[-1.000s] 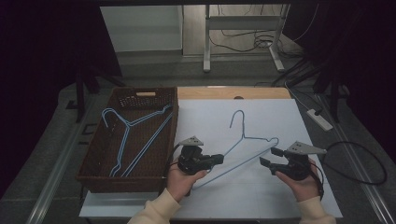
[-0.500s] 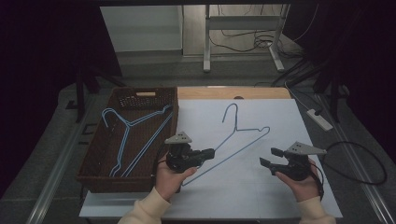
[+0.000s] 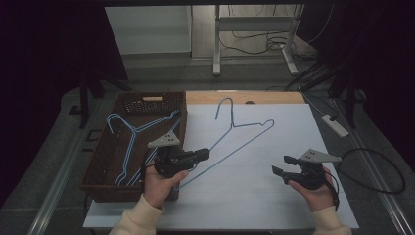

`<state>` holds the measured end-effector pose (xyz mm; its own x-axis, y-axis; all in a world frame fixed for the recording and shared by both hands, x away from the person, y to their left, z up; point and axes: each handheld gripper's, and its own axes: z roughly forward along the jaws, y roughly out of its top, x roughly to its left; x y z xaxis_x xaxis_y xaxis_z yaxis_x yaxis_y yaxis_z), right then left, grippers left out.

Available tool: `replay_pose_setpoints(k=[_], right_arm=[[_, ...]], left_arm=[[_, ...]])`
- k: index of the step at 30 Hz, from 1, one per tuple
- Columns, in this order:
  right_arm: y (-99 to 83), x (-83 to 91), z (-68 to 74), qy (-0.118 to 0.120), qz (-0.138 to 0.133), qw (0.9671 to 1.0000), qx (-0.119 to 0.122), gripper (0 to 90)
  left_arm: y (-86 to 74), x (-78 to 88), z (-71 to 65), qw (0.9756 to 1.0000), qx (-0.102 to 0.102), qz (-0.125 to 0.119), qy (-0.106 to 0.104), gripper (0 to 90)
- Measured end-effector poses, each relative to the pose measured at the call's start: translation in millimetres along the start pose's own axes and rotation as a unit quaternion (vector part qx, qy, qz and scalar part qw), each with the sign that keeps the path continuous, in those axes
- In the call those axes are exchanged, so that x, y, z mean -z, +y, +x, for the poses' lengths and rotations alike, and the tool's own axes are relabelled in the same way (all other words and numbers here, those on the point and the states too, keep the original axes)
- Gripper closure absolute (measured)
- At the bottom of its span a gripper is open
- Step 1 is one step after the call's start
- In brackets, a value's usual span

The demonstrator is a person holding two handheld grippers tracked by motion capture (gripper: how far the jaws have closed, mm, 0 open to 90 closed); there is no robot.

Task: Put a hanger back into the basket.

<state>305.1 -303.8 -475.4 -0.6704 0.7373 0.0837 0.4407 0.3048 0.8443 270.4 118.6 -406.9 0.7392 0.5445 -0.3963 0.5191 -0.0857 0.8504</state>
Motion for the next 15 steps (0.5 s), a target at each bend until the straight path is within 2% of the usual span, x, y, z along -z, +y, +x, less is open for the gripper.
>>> replay_pose_setpoints(k=[12,15], right_arm=[[0.0,-1.2,2.2,0.008,0.003,0.9999,0.008,32.6],[-0.1,-1.3,2.2,0.009,0.004,0.9999,0.008,32.6]], left_arm=[[4.1,38.6,8.9,0.9993,-0.003,-0.035,0.014,87.3],[3.7,49.0,14.7,0.9988,0.003,-0.043,0.021,87.3]])
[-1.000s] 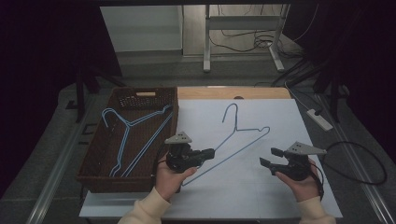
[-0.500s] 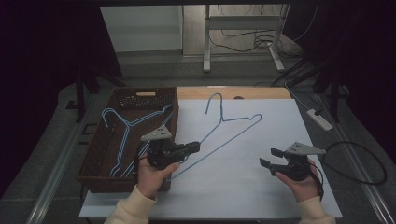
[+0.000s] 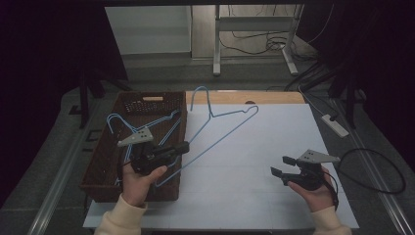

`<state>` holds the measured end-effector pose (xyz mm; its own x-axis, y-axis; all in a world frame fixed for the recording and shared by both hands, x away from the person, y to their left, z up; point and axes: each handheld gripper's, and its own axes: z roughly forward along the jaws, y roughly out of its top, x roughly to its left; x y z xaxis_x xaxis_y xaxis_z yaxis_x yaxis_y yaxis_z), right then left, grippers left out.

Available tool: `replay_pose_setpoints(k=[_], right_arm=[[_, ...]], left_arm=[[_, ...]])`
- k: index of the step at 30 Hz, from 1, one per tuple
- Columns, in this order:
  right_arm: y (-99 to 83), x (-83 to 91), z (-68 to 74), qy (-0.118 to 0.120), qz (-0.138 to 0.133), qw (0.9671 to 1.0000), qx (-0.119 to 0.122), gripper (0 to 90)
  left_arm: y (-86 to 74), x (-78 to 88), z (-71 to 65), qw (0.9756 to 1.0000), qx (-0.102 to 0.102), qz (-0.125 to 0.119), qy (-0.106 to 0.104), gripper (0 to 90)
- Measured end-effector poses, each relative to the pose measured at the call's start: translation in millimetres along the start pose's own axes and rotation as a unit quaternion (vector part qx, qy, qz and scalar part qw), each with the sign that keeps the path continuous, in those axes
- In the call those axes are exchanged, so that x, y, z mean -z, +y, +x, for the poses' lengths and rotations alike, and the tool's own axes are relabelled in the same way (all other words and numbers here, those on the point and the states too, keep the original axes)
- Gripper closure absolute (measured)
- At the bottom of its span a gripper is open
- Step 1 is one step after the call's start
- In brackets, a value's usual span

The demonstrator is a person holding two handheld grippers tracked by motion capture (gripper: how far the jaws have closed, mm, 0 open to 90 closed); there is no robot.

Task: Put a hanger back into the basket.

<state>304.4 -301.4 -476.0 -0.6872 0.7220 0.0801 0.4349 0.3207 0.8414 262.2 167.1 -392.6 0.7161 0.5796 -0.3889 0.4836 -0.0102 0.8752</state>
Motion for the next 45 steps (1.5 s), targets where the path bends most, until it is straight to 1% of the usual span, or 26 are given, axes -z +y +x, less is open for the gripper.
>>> replay_pose_setpoints(k=[1,2,3,9,13,16,19,21,26,28,30,33,38,45], right_arm=[[0.0,0.0,0.0,0.000,0.000,1.0000,0.000,32.6],[-0.1,-0.3,0.0,0.000,0.001,1.0000,0.000,32.6],[-0.1,-0.4,0.1,0.000,0.001,1.0000,0.000,32.6],[-0.3,-2.4,1.2,0.002,0.007,1.0000,0.004,32.6],[-0.6,-3.1,1.1,0.000,0.009,0.9999,0.004,32.6],[-0.7,-3.0,0.9,0.000,0.010,0.9999,0.004,32.6],[-0.8,-2.8,0.6,0.001,0.011,0.9999,0.003,32.6],[-0.9,-3.0,0.6,0.000,0.012,0.9999,0.003,32.6],[-1.1,-3.2,1.0,0.000,0.013,0.9999,0.003,32.6],[-1.2,-3.3,0.9,-0.001,0.013,0.9999,0.003,32.6],[-1.2,-3.2,0.8,-0.001,0.014,0.9999,0.003,32.7],[-1.3,-3.1,0.7,-0.002,0.014,0.9999,0.003,32.6],[-1.4,-2.7,0.5,-0.002,0.014,0.9999,0.003,32.7],[-1.7,-2.9,0.6,-0.002,0.014,0.9999,0.004,32.7]], left_arm=[[0.2,5.1,3.9,1.0000,0.004,-0.005,0.004,87.3],[0.3,6.8,5.2,1.0000,0.004,-0.006,0.006,87.3],[0.2,11.6,8.6,0.9999,0.006,-0.009,0.012,87.4],[-1.7,27.9,21.1,0.9992,0.008,-0.015,0.035,87.3],[-1.9,35.7,26.6,0.9989,0.010,-0.019,0.042,87.4],[-1.7,45.4,31.9,0.9983,0.011,-0.026,0.052,87.4],[-0.8,53.7,35.8,0.9977,0.012,-0.033,0.057,87.4],[-0.1,60.5,38.5,0.9970,0.013,-0.040,0.066,87.4],[0.8,76.7,47.3,0.9951,0.018,-0.057,0.079,87.4],[0.6,81.1,50.2,0.9943,0.018,-0.059,0.087,87.4],[0.1,85.9,53.8,0.9926,0.018,-0.059,0.104,87.4],[-1.4,91.7,59.3,0.9911,0.021,-0.062,0.116,87.4],[-4.1,102.4,69.4,0.9891,0.032,-0.068,0.127,87.3],[-7.9,109.7,79.2,0.9869,0.038,-0.061,0.144,87.4]])
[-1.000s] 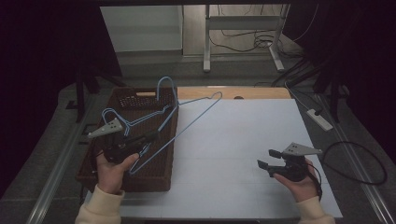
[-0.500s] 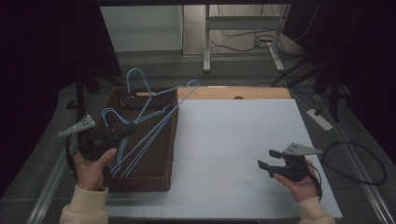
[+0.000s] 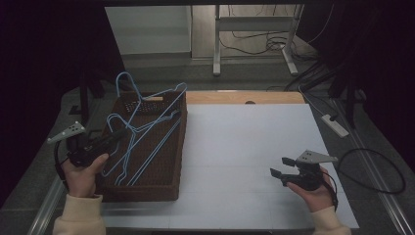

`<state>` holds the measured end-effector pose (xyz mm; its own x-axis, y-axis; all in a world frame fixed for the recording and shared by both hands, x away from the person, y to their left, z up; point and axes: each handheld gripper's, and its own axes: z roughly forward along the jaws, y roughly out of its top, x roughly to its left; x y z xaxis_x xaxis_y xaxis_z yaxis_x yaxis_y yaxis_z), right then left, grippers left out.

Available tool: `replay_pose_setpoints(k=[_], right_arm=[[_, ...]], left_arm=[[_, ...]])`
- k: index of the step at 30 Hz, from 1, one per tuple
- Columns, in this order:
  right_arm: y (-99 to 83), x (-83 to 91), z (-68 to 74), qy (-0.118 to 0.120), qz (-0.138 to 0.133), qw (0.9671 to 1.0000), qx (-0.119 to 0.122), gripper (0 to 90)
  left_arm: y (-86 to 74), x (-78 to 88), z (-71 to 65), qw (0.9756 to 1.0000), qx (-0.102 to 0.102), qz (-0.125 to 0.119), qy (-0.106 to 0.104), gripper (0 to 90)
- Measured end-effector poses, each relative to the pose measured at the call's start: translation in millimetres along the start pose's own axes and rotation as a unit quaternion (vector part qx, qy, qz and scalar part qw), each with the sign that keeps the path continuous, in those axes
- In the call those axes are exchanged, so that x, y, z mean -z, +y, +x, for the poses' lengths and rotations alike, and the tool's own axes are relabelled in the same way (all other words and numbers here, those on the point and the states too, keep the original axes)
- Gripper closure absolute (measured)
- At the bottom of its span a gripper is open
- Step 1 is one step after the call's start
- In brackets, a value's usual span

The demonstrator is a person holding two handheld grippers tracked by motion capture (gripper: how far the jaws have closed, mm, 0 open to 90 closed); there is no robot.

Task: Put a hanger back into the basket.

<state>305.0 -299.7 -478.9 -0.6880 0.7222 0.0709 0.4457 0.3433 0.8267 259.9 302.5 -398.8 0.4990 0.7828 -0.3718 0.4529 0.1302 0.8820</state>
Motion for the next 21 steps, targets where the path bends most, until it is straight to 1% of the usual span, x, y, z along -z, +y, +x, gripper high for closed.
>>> replay_pose_setpoints(k=[5,8,10,11,15,17,19,21], right_arm=[[0.0,0.0,0.1,0.000,0.000,1.0000,0.000,32.6],[-0.1,0.0,0.0,-0.001,0.000,1.0000,0.001,32.6],[-0.2,0.1,-0.2,-0.001,0.000,1.0000,0.001,32.6],[-0.2,0.3,-0.2,-0.001,0.000,1.0000,0.001,32.6],[-0.4,0.3,-0.3,-0.001,0.000,1.0000,0.001,32.6],[-0.3,0.3,0.0,-0.001,0.001,1.0000,0.002,32.6],[-0.3,0.3,0.1,-0.002,0.001,1.0000,0.002,32.6],[-0.3,0.6,0.0,-0.002,0.000,1.0000,0.001,32.7]], left_arm=[[-1.6,-0.5,4.4,0.9999,0.001,0.007,0.010,87.4],[-3.0,-1.0,7.9,0.9996,0.004,0.014,0.022,87.4],[-3.3,-1.1,8.7,0.9996,0.003,0.015,0.024,87.3],[-4.0,-1.1,11.2,0.9994,0.005,0.019,0.029,87.4],[-5.5,-1.4,14.2,0.9993,0.009,0.024,0.027,87.3],[-7.1,-3.1,16.8,0.9992,0.014,0.032,0.021,87.3],[-7.3,-3.6,17.4,0.9991,0.016,0.033,0.019,87.3],[-7.6,-5.8,18.7,0.9988,0.020,0.042,0.018,87.4]])
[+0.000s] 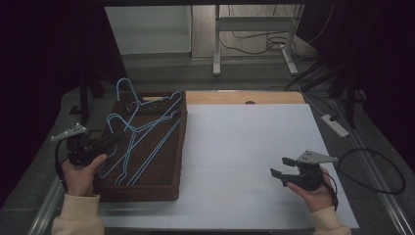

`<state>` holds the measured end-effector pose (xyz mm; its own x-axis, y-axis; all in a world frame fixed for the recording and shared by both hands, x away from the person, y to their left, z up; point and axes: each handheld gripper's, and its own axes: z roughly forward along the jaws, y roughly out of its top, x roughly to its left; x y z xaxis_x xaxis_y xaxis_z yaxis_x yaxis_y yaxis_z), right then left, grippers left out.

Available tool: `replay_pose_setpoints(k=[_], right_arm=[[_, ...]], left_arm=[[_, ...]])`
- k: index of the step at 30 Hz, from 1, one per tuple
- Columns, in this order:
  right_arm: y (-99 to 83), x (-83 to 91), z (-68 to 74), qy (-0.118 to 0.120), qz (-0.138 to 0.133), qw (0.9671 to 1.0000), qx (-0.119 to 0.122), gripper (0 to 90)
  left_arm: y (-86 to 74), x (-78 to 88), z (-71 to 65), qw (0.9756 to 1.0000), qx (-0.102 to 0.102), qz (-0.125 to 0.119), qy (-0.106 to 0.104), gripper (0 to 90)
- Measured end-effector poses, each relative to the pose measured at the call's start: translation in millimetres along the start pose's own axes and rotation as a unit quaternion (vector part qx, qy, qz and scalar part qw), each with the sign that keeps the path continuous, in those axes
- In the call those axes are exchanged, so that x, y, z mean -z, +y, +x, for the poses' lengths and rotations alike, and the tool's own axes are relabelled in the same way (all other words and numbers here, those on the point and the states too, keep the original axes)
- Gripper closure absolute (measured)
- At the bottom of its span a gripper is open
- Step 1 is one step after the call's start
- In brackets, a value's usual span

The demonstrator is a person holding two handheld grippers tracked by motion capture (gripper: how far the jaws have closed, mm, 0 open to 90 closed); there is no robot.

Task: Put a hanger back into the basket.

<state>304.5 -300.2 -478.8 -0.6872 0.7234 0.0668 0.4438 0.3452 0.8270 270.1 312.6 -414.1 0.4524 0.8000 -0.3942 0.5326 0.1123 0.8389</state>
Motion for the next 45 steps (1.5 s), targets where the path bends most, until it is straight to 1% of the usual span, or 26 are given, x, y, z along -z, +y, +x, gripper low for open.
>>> replay_pose_setpoints(k=[1,6,7,8,10,15,18,20,21,27,31,32,33,34,35,36,37,38,39,41,42,44,45], right_arm=[[0.0,0.2,-0.2,0.000,0.000,1.0000,0.000,32.6],[0.1,-0.4,-0.6,-0.001,0.000,1.0000,-0.001,32.6],[0.2,-1.0,-0.4,-0.001,0.001,1.0000,-0.001,32.7],[0.3,-1.2,-0.1,0.000,0.001,1.0000,-0.001,32.7],[0.4,-1.4,0.1,0.000,0.002,1.0000,0.000,32.6],[0.3,-2.0,0.5,0.001,0.002,1.0000,0.000,32.6],[0.2,-2.3,0.2,0.002,0.002,1.0000,-0.001,32.6],[0.2,-2.3,0.4,0.002,0.003,1.0000,0.000,32.6],[0.2,-2.3,0.5,0.002,0.003,1.0000,0.000,32.6],[0.5,-3.5,1.2,0.003,0.005,1.0000,0.003,32.6],[0.4,-4.0,1.3,0.003,0.005,1.0000,0.002,32.7],[0.4,-4.2,1.4,0.003,0.005,1.0000,0.002,32.6],[0.4,-4.4,1.5,0.003,0.006,1.0000,0.002,32.6],[0.4,-4.4,1.5,0.003,0.006,1.0000,0.002,32.6],[0.5,-4.8,1.9,0.004,0.007,1.0000,0.004,32.7],[0.4,-4.9,2.0,0.004,0.008,1.0000,0.004,32.7],[0.4,-5.2,2.1,0.004,0.007,1.0000,0.004,32.6],[0.4,-5.3,2.2,0.004,0.008,1.0000,0.003,32.6],[0.3,-5.5,2.2,0.004,0.008,1.0000,0.003,32.7],[0.3,-5.6,2.1,0.004,0.008,1.0000,0.003,32.6],[0.2,-5.8,2.2,0.004,0.008,1.0000,0.003,32.7],[0.2,-5.9,2.3,0.004,0.009,0.9999,0.003,32.6],[0.2,-6.0,2.3,0.004,0.009,0.9999,0.003,32.6]], left_arm=[[0.0,-1.4,1.0,1.0000,0.002,0.006,0.000,87.4],[1.4,-8.7,5.2,0.9997,0.016,0.019,0.000,87.3],[1.4,-12.7,6.4,0.9995,0.019,0.027,-0.001,87.3],[1.4,-12.7,6.4,0.9995,0.019,0.027,-0.001,87.3],[1.3,-16.6,7.5,0.9992,0.021,0.034,-0.002,87.3],[0.7,-27.9,10.1,0.9980,0.027,0.057,0.000,87.3],[-0.5,-35.8,12.4,0.9966,0.031,0.076,0.004,87.3],[-0.8,-36.8,12.9,0.9965,0.033,0.077,0.002,87.3],[-0.6,-36.8,13.7,0.9964,0.038,0.076,-0.003,87.3],[-2.2,-36.8,16.9,0.9950,0.043,0.090,-0.002,87.2],[-4.1,-38.8,21.4,0.9916,0.049,0.120,0.003,87.1],[-4.2,-39.1,23.2,0.9902,0.049,0.130,0.013,87.1],[-4.1,-39.3,24.1,0.9891,0.048,0.138,0.018,87.1],[-4.1,-39.3,24.1,0.9891,0.048,0.138,0.018,87.1],[-4.0,-40.0,24.7,0.9877,0.047,0.147,0.025,87.1],[-4.0,-40.6,24.9,0.9867,0.044,0.153,0.032,87.0],[-4.0,-41.7,24.9,0.9847,0.040,0.164,0.042,87.0],[-3.9,-42.3,24.7,0.9836,0.036,0.170,0.048,87.0],[-3.9,-42.3,24.7,0.9836,0.036,0.170,0.048,87.0],[-3.6,-43.6,23.8,0.9814,0.029,0.180,0.060,86.9],[-3.4,-44.1,23.6,0.9807,0.027,0.184,0.062,86.9],[-2.9,-45.8,22.4,0.9784,0.019,0.193,0.072,86.6],[-2.7,-46.5,22.1,0.9778,0.018,0.196,0.074,86.4]])
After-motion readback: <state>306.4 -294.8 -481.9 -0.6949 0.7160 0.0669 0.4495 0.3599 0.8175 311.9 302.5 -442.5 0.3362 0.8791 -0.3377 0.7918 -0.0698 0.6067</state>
